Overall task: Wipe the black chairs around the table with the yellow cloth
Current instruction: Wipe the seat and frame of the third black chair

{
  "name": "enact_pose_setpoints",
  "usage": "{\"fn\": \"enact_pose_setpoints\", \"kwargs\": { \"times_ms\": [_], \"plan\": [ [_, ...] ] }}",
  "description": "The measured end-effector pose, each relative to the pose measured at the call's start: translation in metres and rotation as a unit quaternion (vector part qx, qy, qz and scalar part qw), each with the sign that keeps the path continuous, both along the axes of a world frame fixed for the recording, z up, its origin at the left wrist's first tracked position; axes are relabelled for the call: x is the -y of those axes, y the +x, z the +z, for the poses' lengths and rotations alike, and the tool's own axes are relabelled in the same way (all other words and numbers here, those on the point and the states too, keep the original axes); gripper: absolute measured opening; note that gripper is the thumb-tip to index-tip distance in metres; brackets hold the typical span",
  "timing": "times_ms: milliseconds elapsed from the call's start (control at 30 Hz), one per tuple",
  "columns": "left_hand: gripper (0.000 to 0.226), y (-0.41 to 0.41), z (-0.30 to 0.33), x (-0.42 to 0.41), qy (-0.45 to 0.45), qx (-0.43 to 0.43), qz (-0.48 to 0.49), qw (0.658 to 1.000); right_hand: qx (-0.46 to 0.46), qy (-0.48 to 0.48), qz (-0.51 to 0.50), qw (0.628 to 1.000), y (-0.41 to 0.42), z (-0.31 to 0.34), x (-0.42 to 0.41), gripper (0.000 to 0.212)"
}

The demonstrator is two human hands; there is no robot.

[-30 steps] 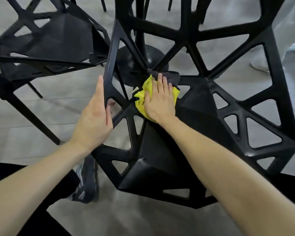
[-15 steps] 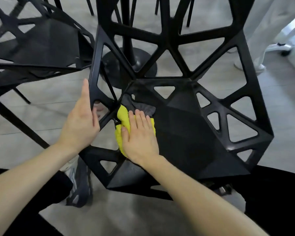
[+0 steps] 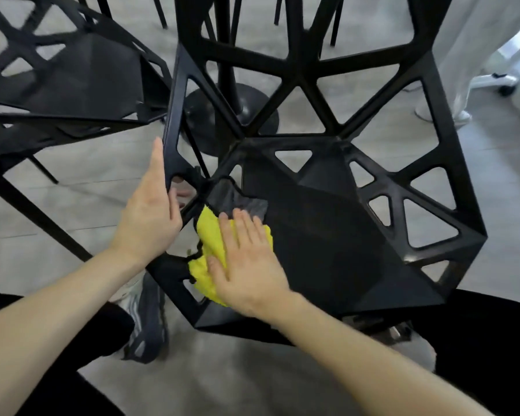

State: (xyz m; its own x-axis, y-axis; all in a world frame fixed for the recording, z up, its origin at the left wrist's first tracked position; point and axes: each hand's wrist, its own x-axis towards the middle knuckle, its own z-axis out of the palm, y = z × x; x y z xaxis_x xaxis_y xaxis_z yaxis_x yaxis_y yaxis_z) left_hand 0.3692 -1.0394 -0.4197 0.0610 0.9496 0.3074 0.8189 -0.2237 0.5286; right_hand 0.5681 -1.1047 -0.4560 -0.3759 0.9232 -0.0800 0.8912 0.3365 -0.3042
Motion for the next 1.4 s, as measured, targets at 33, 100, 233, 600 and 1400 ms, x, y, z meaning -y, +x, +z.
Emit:
{"fn": "enact_pose_setpoints", "kwargs": {
  "times_ms": [33, 100, 233, 600, 1400],
  "plan": [
    [0.082, 0.0, -0.001, 0.001, -0.001, 0.007, 0.0, 1.0, -0.006, 0.001, 0.026, 1.0, 0.011, 0.001, -0.005, 0.081],
    [0.08, 0.001, -0.003, -0.001, -0.006, 0.022, 0.002, 1.0, 0.046, 0.015, 0.034, 0.998, 0.054, -0.006, -0.037, 0.086],
    [0.078, -0.002, -0.001, -0.001, -0.024, 0.037, 0.008, 0.999, 0.194, 0.022, -0.115, 0.974, 0.125, -0.015, -0.135, 0.105],
    [0.077, 0.005, 0.007, 0.003, -0.036, 0.05, 0.022, 0.998, 0.065, -0.034, -0.134, 0.988, 0.058, -0.006, -0.065, 0.081],
    [0.052, -0.016, -0.03, 0.054, -0.101, 0.15, 0.088, 0.98, -0.02, 0.085, -0.075, 0.993, -0.044, 0.003, 0.069, 0.07]
  ]
}}
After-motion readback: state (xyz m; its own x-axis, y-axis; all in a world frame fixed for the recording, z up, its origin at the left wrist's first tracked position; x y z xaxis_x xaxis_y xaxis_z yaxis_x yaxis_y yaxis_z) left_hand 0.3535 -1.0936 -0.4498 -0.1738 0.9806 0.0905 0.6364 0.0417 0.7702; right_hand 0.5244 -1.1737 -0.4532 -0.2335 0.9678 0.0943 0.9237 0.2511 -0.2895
